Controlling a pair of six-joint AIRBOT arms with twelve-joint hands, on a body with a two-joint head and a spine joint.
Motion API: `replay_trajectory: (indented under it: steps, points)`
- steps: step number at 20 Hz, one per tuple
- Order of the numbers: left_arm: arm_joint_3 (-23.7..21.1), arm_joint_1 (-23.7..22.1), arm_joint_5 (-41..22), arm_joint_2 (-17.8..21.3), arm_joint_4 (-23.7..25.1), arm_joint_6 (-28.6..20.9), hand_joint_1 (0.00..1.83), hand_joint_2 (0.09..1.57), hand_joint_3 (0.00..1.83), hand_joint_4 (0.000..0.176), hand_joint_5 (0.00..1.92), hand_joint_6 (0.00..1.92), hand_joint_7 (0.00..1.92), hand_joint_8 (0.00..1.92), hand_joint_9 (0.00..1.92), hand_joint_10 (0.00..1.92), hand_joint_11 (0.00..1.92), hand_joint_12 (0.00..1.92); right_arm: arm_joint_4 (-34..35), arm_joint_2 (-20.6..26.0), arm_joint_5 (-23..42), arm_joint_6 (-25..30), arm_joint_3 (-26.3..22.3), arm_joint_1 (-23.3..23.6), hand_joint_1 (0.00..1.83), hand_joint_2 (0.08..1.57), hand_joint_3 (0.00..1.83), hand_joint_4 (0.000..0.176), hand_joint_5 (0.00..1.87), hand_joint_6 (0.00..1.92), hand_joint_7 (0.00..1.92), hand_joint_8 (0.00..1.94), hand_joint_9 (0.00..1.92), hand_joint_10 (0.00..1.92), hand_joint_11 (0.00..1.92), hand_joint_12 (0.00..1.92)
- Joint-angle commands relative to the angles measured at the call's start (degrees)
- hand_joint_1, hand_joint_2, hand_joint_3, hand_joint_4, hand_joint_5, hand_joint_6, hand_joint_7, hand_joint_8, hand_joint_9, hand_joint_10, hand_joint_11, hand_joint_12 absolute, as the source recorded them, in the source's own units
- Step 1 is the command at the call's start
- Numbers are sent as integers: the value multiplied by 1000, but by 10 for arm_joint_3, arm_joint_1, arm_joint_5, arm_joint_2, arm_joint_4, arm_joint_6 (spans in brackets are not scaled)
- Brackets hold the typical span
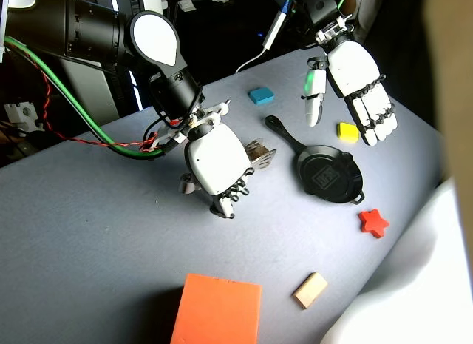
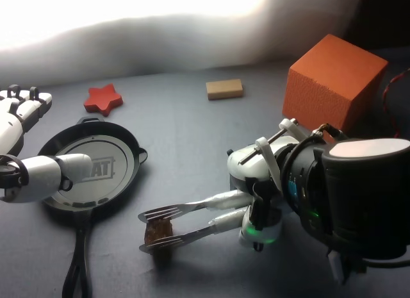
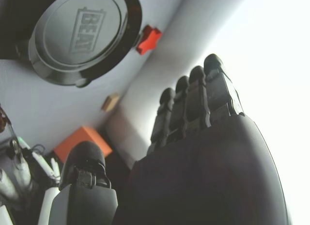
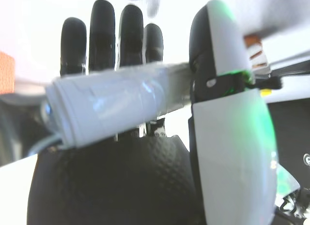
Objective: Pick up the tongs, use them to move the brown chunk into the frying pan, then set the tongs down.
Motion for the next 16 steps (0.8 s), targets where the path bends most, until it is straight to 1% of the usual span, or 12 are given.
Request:
replay_trajectory:
  steps: [1,4,5,6,7,8,10,12,13,14,15,16]
  points:
    - [1,-3,-49,6,30,0,0,1175,0,19,0,0,0,0,0,0,0,36,-36,1,8,-2,1,3,1119,1189,0,0,827,1201,1098,32,1046,69,518,1308]
    - [1,-3,-49,6,30,0,0,1193,7,20,0,0,7,3,10,4,10,28,-37,1,8,-3,2,7,1126,1181,0,0,847,1172,1143,37,1090,84,589,1305]
    - [1,-3,-49,6,30,0,0,1191,5,20,0,0,1,0,1,0,2,27,-38,1,8,-5,2,9,1200,1119,32,0,879,1140,1078,693,1129,93,654,1256]
    - [1,-3,-49,6,30,0,0,1188,3,17,0,0,0,0,0,0,9,33,-38,1,8,-7,3,10,1214,1119,10,0,899,1118,1061,837,1175,105,688,1257]
    - [1,-3,-49,6,30,0,0,1193,4,20,0,0,0,0,0,0,1,14,-38,1,8,-8,3,11,1217,1116,1,10,931,1080,1053,870,1212,115,710,1278]
    - [1,-4,-49,6,30,0,0,1190,2,23,0,0,0,0,0,0,1,10,-38,1,8,-9,3,12,1219,1111,0,18,956,1050,1054,864,1225,117,707,1293]
    - [1,-5,-49,6,30,0,0,1188,1,20,0,0,0,0,1,0,22,21,-38,2,7,-11,3,15,1222,1116,1,0,910,1094,1074,873,1306,175,754,1392]
    - [1,-5,-49,6,28,0,0,1190,2,20,0,0,0,0,0,0,23,26,-39,3,8,-13,3,19,1219,1107,3,11,944,1049,1072,877,1237,425,753,1441]
    - [1,-5,-49,6,27,0,0,1189,1,24,0,0,0,0,0,0,13,24,-39,3,9,-17,2,20,1125,1139,3,0,933,1077,1142,585,1229,513,768,1447]
    - [1,-5,-49,6,27,-1,0,1184,0,25,0,0,0,0,3,1,23,32,-39,3,10,-19,2,21,1069,1163,1,0,905,1134,1248,436,1236,605,793,1440]
    - [1,-5,-49,6,27,-1,0,1183,0,24,0,0,0,0,0,0,25,35,-39,3,10,-22,2,22,816,1223,11,0,1009,848,1293,386,1231,668,799,1450]
    - [2,-6,-49,6,27,-1,0,1182,0,22,0,0,0,0,3,1,26,38,-40,4,11,-25,2,22,700,1258,8,0,1061,816,1357,431,1250,814,849,1504]
